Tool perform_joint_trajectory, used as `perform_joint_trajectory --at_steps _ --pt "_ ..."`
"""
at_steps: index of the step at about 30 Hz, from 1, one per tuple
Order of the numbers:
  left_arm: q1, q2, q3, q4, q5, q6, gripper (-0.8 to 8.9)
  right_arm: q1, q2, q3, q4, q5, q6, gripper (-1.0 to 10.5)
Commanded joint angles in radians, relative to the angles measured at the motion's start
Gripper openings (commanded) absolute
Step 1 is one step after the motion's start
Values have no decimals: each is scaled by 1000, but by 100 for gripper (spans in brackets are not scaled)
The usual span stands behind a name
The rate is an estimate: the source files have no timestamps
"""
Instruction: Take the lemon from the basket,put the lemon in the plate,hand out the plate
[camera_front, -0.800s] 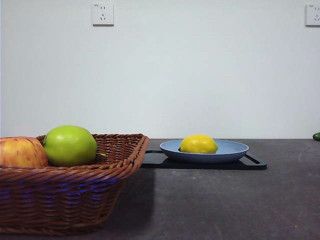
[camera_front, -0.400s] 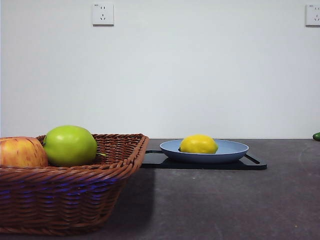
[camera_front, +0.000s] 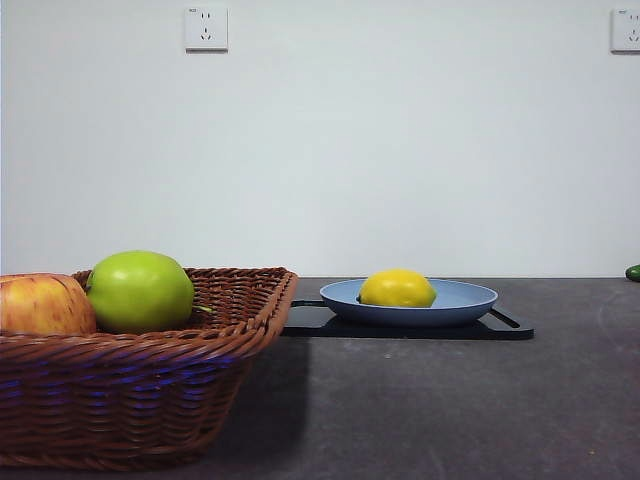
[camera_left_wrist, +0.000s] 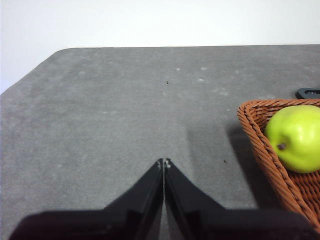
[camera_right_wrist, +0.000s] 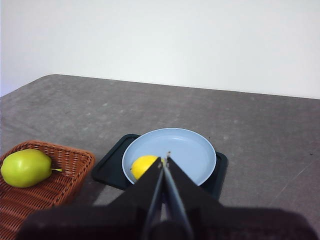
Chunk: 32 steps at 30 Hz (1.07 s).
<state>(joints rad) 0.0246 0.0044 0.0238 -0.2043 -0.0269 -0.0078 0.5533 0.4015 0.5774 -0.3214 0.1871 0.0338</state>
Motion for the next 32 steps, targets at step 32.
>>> perform_joint_trajectory --at_steps 32 --pt "3 -3 -5 -6 4 8 8 -60 -76 -43 4 -7 -163 3"
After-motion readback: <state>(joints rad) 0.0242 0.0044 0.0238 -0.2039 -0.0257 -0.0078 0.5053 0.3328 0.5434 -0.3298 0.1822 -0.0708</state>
